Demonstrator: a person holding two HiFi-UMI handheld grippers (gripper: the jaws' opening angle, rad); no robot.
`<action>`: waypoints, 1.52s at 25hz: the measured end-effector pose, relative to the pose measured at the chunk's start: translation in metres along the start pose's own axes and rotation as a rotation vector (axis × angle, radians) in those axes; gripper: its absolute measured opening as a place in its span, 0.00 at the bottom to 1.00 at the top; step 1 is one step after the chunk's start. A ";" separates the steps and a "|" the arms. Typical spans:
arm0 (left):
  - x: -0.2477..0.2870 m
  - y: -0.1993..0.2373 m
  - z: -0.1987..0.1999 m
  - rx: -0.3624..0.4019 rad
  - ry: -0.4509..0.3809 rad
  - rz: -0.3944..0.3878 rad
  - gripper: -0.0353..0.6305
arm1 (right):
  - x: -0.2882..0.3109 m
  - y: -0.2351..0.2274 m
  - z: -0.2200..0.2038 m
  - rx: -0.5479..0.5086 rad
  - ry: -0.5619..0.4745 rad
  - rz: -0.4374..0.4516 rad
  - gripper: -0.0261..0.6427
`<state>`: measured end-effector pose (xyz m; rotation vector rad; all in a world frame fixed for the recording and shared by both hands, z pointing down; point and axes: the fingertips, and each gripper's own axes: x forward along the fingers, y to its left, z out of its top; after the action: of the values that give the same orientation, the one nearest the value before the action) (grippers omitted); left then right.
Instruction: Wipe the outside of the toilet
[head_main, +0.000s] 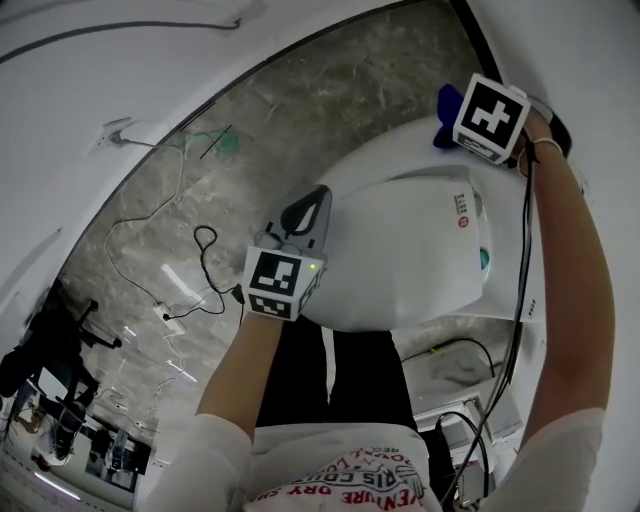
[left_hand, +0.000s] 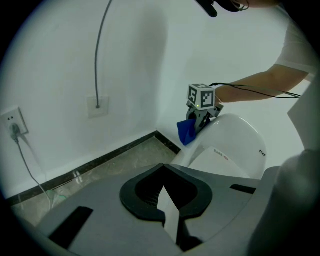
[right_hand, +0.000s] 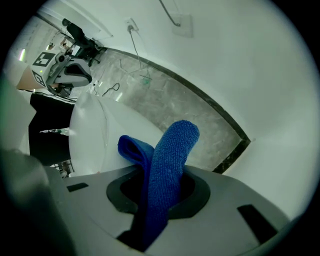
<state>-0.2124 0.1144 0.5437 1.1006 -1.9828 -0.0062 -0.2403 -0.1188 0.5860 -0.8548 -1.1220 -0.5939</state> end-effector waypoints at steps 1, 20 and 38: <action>-0.003 0.005 -0.005 -0.012 -0.001 0.010 0.06 | 0.005 0.003 0.008 -0.015 0.009 0.015 0.15; -0.070 0.066 -0.104 -0.217 -0.047 0.193 0.06 | 0.081 0.083 0.136 -0.171 -0.009 0.163 0.15; -0.163 0.077 -0.212 -0.396 -0.104 0.340 0.06 | 0.106 0.237 0.256 -0.482 0.015 0.298 0.15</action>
<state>-0.0820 0.3538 0.6000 0.5133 -2.1212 -0.2688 -0.1532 0.2264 0.6650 -1.4027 -0.8230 -0.6277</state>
